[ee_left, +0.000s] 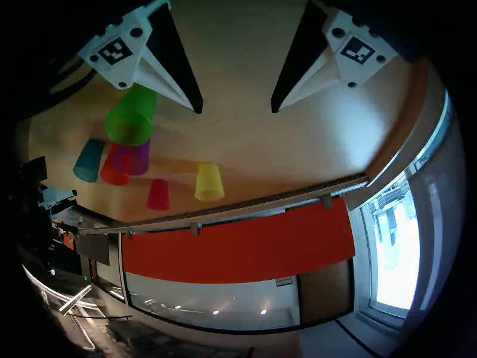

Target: Pour water

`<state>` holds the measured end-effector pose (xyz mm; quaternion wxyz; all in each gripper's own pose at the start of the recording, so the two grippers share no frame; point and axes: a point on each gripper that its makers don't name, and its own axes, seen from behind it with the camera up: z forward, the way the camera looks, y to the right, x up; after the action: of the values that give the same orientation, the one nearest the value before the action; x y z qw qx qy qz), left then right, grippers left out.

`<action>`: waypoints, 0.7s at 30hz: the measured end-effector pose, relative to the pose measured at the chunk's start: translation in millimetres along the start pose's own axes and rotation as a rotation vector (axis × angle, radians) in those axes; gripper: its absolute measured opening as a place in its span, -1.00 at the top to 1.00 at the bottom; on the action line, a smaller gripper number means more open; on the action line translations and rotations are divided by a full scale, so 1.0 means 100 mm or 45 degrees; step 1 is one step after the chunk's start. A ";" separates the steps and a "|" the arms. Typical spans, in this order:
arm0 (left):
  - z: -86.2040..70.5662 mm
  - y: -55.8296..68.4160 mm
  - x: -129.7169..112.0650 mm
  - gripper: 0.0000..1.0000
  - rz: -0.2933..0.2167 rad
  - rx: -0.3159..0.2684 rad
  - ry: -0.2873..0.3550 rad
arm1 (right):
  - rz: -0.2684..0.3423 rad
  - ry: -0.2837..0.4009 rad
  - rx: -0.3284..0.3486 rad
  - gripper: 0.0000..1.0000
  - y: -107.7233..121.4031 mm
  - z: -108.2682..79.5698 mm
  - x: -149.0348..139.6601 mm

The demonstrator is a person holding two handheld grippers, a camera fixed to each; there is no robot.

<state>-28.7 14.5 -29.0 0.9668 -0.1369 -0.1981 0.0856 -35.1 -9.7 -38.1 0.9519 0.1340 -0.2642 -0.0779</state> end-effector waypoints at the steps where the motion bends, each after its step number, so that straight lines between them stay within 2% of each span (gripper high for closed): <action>1: -0.01 -0.02 0.02 -0.69 -0.007 0.011 0.010 | 0.006 0.011 -0.013 -0.93 0.02 -0.01 0.02; 6: -0.04 -0.07 0.09 -0.69 -0.047 0.049 0.058 | 0.031 0.054 -0.063 -0.93 0.07 -0.03 0.07; 15: -0.05 -0.07 0.19 -0.69 -0.116 0.078 0.120 | 0.104 0.140 -0.117 -0.93 0.10 -0.06 0.19; 21: -0.05 -0.07 0.29 -0.69 -0.162 0.097 0.180 | 0.112 0.207 -0.146 -0.93 0.10 -0.08 0.25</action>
<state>0.5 12.6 -20.7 0.9863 -0.0929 -0.1344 0.0218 -9.4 -4.4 -29.5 0.9788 0.0735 -0.1869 -0.0398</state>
